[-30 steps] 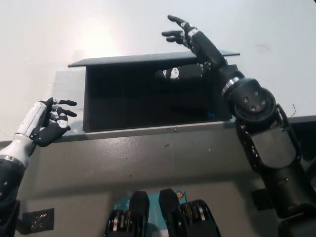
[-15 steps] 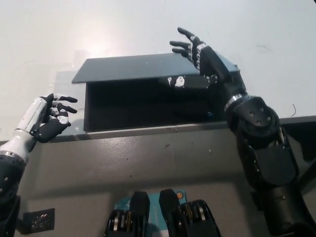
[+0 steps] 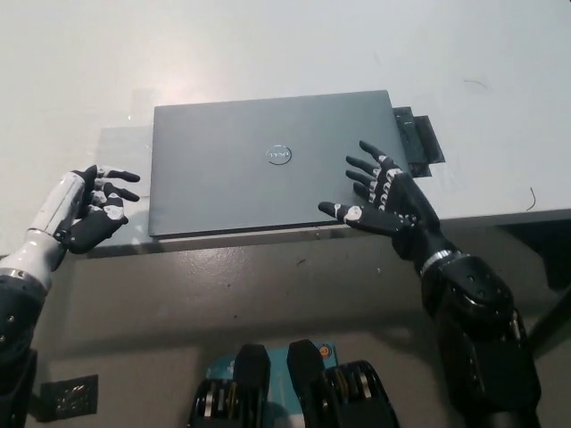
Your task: The robot uses its right hand to push down on the lid of a laptop kept in the middle of the desk to close it
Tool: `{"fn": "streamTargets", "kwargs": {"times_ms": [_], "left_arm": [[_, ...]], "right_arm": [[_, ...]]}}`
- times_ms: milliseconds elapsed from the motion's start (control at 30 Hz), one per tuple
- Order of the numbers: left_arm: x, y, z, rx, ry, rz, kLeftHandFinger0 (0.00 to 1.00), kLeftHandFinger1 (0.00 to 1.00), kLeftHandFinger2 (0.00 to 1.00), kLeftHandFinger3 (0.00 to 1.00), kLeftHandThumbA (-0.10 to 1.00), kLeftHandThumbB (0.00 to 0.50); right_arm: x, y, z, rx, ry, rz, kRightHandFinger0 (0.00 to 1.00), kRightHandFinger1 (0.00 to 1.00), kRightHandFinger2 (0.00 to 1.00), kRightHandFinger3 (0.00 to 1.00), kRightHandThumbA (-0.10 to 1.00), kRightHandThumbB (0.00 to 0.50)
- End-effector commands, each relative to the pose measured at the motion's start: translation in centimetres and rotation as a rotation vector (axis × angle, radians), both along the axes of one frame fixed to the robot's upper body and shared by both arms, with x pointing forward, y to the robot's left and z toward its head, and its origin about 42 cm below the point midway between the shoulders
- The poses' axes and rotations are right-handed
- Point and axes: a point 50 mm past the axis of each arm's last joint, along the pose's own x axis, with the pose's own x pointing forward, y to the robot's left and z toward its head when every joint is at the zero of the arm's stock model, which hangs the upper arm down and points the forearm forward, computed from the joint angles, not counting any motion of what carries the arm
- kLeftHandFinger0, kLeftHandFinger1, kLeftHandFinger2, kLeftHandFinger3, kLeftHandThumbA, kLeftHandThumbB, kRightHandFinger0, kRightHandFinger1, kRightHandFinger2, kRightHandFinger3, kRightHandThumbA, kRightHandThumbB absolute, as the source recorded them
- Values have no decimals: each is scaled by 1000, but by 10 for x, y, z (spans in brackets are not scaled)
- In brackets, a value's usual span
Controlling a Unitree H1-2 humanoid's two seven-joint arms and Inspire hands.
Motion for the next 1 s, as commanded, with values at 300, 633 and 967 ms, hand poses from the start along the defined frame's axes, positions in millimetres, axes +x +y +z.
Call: {"fn": "streamTargets", "kwargs": {"times_ms": [300,633,967], "left_arm": [[4,9,23,41,-62,1,295,371,503,607,-97,0],[1,10,19,40,-54,3,275,364,500,592,-91,0],[-1,11,16,31,-52,10,256,349,493,593,-78,4]], "right_arm": [[-11,-5,-15,28,90,-6,998,932,929,1000,1000,269],[0,-13,32,22,-51,0,947,877,875,1000,1000,266],[-23,-56,104,58,-292,-46,947,872,848,1000,1000,330]]}}
